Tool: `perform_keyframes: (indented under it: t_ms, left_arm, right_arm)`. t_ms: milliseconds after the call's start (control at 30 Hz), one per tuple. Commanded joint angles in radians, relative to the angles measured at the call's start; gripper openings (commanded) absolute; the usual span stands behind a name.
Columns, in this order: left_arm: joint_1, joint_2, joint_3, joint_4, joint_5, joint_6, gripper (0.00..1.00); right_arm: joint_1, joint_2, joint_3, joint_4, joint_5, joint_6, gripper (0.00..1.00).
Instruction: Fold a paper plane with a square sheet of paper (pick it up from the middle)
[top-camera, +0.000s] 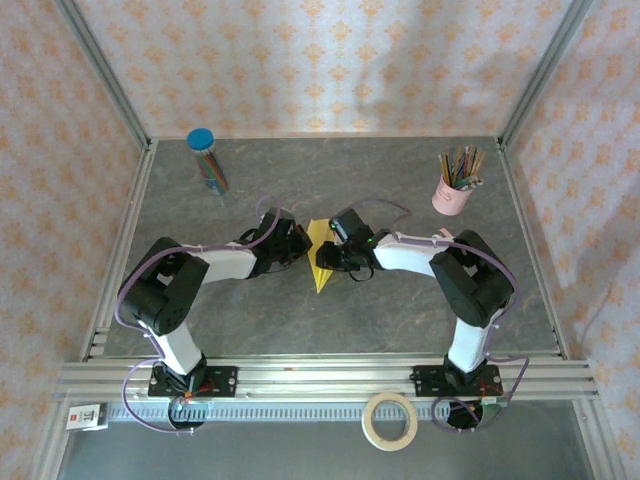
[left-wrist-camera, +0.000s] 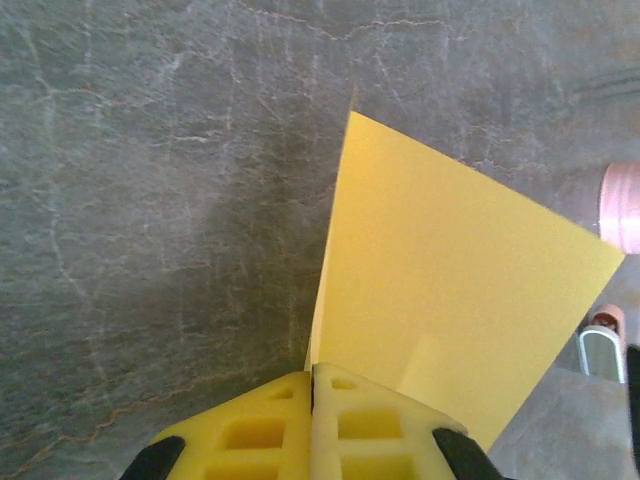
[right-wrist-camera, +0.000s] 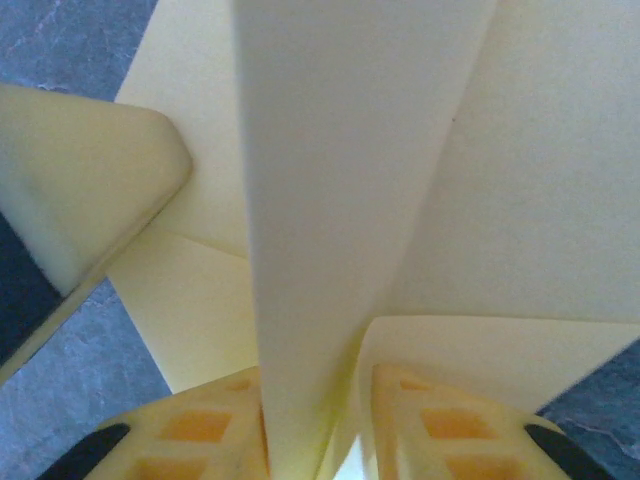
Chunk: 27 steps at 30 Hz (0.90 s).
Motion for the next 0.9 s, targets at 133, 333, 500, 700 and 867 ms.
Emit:
perform_keyframes:
  t_ms: [133,333,500,700,867]
  left_arm:
    - [0.0,-0.003,-0.026,0.083,0.049,-0.051,0.06]
    - [0.014,-0.019,-0.045,0.078,0.047,-0.058,0.19]
    - [0.041,-0.079,-0.072,0.035,0.006,-0.042,0.36]
    - [0.074,-0.181,-0.107,-0.066,-0.089,0.012,0.59]
    - [0.083,-0.252,-0.118,-0.182,-0.205,0.064,0.76]
  right_arm:
    - [0.007,0.018,0.038,-0.052,0.071,0.015,0.24]
    - [0.007,0.02,0.049,-0.077,0.091,0.015,0.19]
    - [0.007,0.017,0.065,-0.123,0.136,0.003,0.16]
    - [0.012,0.02,0.077,-0.146,0.16,0.003,0.17]
    - [0.024,0.037,0.094,-0.168,0.195,0.014,0.18]
